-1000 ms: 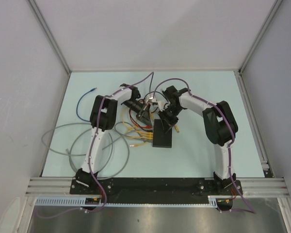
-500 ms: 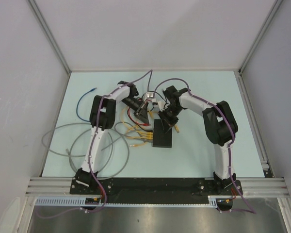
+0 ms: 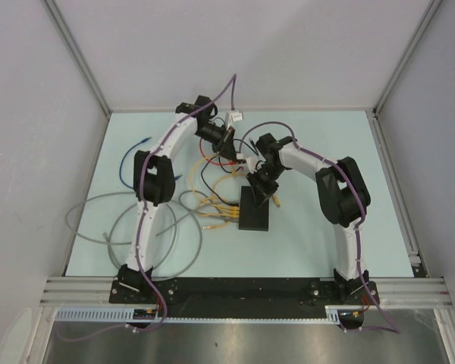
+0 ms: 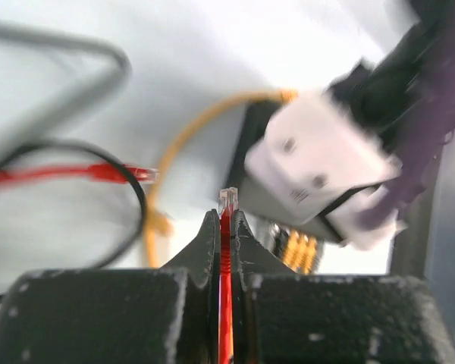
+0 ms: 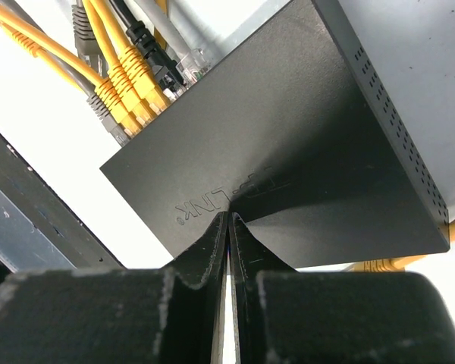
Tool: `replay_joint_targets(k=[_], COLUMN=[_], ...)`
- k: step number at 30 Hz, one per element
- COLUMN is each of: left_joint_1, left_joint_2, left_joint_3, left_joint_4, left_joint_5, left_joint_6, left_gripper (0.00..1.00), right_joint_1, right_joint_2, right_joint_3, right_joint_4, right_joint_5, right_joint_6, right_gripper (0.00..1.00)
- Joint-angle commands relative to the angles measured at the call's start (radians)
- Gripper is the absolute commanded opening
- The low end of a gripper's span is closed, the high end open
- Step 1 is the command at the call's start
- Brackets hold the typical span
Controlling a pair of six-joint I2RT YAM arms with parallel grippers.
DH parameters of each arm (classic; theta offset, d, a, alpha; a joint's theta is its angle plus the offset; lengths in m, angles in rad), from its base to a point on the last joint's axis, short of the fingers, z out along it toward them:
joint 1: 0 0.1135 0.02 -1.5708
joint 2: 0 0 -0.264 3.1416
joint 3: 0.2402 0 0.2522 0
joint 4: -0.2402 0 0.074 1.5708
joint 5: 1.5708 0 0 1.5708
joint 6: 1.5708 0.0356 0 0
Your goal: Pull the plug from the switch port
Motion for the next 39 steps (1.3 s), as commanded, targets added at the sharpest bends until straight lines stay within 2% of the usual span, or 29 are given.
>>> replay_joint_targets(k=[1,8,13,14,15,18,20,27,30,33,34,36,38,39], left_joint_1=[0.012,0.075,0.162,0.172,0.179,0.178,0.178,0.144,0.132,0.117,0.112,0.094,0.083,0.072], left_joint_2=[-0.125,-0.176,-0.135,-0.130,-0.124,-0.135,-0.176,-0.253,-0.297,-0.352,-0.360,-0.368,-0.386,-0.391], left_joint_3=[0.110,0.101,0.091,0.087,0.082,0.021,-0.040,-0.074,-0.094,-0.157,-0.200,-0.247,-0.348,-0.382], left_joint_4=[0.139,0.123,0.164,0.166,0.172,0.216,0.274,0.316,0.328,0.354,0.356,0.342,0.330,0.325], left_joint_5=[-0.031,-0.334,-0.505,-0.553,-0.594,-0.726,-0.736,-0.595,-0.475,-0.292,-0.189,-0.115,0.015,0.026], left_joint_6=[-0.075,0.032,-0.018,-0.012,-0.011,0.012,-0.006,-0.107,-0.191,-0.264,-0.271,-0.268,-0.197,-0.177], left_gripper=[0.00,0.00,0.02,0.21,0.29,0.40,0.50,0.59,0.61,0.62,0.62,0.63,0.69,0.70], right_joint_1=[-0.006,-0.007,-0.007,-0.007,-0.007,-0.007,-0.007,-0.006,-0.004,-0.004,-0.006,-0.006,-0.004,-0.001], right_joint_2=[0.056,0.053,0.054,0.054,0.056,0.063,0.065,0.070,0.065,0.062,0.057,0.053,0.054,0.056], right_joint_3=[0.004,0.004,0.008,0.011,0.014,0.022,0.028,0.033,0.030,0.023,0.019,0.016,0.010,0.010], right_joint_4=[0.055,0.068,0.073,0.072,0.072,0.073,0.070,0.073,0.073,0.072,0.072,0.073,0.073,0.072], right_joint_5=[0.133,0.147,0.159,0.160,0.162,0.166,0.168,0.173,0.174,0.179,0.177,0.173,0.163,0.162], right_joint_6=[-0.034,-0.035,-0.037,-0.037,-0.037,-0.037,-0.037,-0.037,-0.037,-0.037,-0.037,-0.035,-0.035,-0.037], right_gripper=[0.08,0.08,0.08,0.08,0.08,0.08,0.08,0.08,0.08,0.08,0.08,0.08,0.08,0.08])
